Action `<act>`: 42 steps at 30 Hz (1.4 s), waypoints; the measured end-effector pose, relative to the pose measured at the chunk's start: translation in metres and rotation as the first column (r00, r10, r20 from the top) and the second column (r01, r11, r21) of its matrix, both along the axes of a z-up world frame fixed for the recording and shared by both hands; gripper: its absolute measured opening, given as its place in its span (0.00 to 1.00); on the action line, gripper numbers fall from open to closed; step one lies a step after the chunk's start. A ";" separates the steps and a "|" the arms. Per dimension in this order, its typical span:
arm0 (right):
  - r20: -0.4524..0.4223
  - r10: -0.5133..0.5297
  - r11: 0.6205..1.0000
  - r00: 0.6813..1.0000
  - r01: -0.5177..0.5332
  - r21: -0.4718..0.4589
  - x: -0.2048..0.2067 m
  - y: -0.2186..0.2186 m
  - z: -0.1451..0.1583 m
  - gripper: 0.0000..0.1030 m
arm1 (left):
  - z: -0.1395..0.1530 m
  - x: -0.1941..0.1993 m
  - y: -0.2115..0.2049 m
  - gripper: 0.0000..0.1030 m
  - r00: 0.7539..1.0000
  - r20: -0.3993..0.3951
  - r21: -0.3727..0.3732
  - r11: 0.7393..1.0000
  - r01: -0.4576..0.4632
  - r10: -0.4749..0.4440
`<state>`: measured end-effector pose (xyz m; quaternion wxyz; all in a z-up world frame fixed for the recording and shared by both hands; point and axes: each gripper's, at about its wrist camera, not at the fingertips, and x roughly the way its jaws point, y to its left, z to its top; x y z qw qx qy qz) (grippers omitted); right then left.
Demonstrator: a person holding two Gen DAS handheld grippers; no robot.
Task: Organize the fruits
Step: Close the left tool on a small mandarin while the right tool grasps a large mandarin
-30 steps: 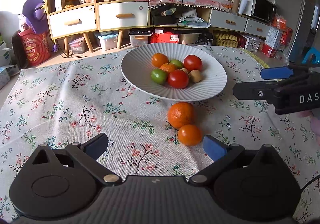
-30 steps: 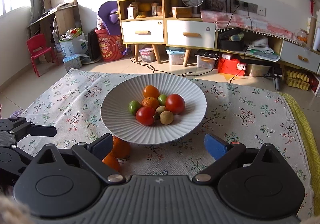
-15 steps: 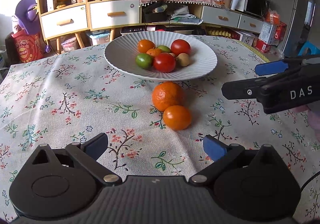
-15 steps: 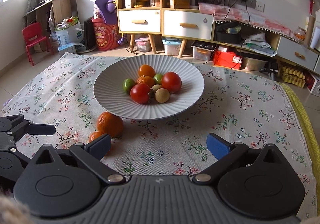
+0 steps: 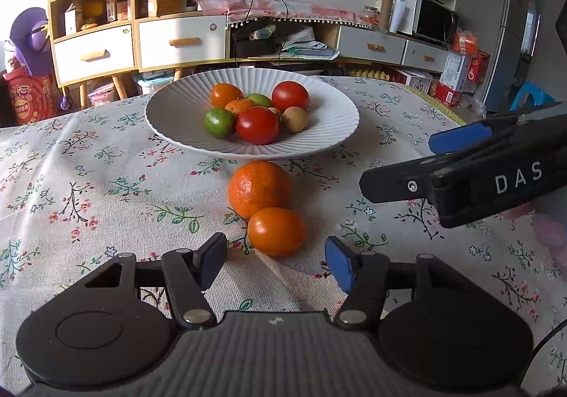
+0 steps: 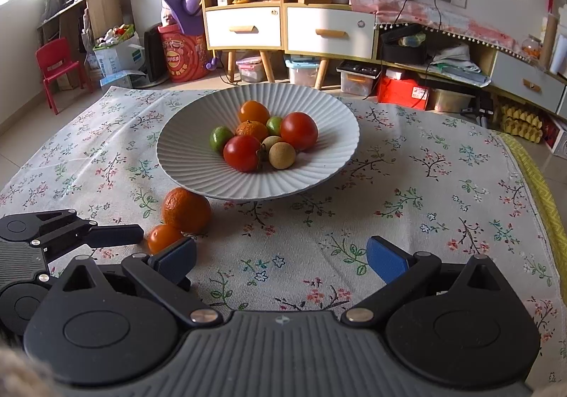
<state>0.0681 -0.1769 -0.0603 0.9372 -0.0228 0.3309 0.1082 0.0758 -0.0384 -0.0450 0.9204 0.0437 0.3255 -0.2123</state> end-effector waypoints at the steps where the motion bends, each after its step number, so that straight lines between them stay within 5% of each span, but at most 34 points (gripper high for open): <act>1: -0.002 0.000 1.000 1.000 0.000 0.000 0.000 0.000 0.000 0.99 | 0.001 0.001 -0.001 0.55 1.000 0.006 -0.003 1.000 0.004 -0.004; 6: -0.006 0.002 1.000 1.000 -0.003 -0.007 0.000 0.001 -0.002 0.99 | 0.002 0.003 -0.002 0.33 1.000 0.006 0.000 1.000 0.001 -0.001; 23: -0.026 0.020 0.999 0.999 -0.019 0.029 0.012 0.025 -0.006 0.98 | 0.014 0.001 0.027 0.33 0.995 -0.060 0.024 0.997 -0.077 0.079; 32: -0.034 0.069 0.992 0.997 -0.065 0.109 0.018 0.036 -0.011 0.84 | 0.014 -0.001 0.043 0.33 0.990 -0.087 0.023 0.994 -0.111 0.113; 42: -0.035 0.115 0.990 0.993 -0.111 0.084 0.019 0.051 -0.014 0.69 | 0.016 -0.003 0.047 0.33 0.990 -0.089 0.014 0.994 -0.109 0.110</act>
